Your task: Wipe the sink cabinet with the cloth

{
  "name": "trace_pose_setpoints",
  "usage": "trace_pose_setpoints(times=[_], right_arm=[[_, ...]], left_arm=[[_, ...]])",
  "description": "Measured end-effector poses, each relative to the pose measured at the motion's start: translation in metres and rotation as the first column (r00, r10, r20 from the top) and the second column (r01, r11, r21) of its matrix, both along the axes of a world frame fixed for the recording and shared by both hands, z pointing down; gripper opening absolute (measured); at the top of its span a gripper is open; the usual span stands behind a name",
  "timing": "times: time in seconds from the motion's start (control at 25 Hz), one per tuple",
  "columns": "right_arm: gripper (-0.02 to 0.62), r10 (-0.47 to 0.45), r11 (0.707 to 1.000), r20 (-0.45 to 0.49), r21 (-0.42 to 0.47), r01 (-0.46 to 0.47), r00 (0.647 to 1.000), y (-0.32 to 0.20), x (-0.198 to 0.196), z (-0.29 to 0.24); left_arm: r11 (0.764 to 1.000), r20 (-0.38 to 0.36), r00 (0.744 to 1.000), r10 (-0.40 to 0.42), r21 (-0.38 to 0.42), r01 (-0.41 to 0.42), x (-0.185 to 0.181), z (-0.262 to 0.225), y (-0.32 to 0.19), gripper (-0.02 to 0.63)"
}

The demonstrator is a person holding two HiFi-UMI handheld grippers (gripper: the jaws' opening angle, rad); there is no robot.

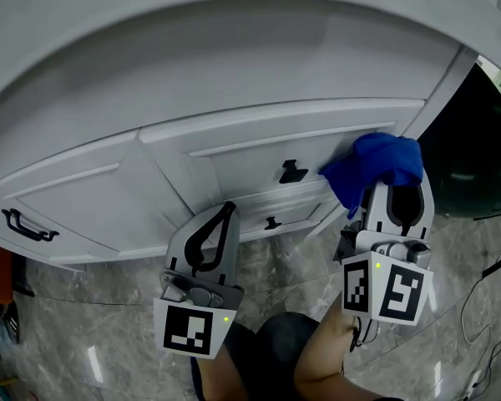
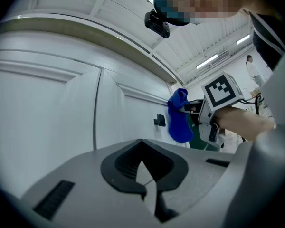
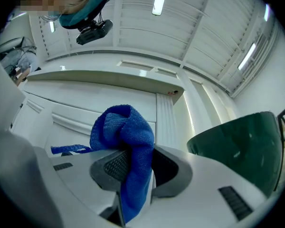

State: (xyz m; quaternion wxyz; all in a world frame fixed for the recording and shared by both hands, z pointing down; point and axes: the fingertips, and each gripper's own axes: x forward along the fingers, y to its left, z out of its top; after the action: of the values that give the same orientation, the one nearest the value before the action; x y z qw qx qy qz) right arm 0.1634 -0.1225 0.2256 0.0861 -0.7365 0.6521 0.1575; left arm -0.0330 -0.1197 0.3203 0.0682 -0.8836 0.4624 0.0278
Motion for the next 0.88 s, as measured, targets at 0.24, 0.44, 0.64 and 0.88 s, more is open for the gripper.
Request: trace_pose_setpoints(times=[0.24,0.44,0.64,0.88], right_arm=[[0.115,0.001,1.0,0.004,-0.004,-0.001,1.0,0.0,0.0,0.002],[0.117,0.009,1.0,0.006,0.005,-0.009,1.0,0.0,0.0,0.002],[0.117,0.007,1.0,0.018,0.014,-0.007,1.0,0.001,0.001,0.002],[0.115,0.007,1.0,0.025,0.02,-0.008,1.0,-0.001,0.002,0.003]], left_arm=[[1.0,0.002,1.0,-0.003,0.003,0.003,-0.001,-0.001,0.001,0.0],[1.0,0.001,1.0,-0.005,0.0,0.005,-0.001,-0.002,0.002,0.0],[1.0,0.006,1.0,0.004,-0.011,-0.004,0.003,0.0,0.003,0.0],[0.999,0.063,0.997,0.039,-0.001,-0.039,0.016,0.003,0.003,0.0]])
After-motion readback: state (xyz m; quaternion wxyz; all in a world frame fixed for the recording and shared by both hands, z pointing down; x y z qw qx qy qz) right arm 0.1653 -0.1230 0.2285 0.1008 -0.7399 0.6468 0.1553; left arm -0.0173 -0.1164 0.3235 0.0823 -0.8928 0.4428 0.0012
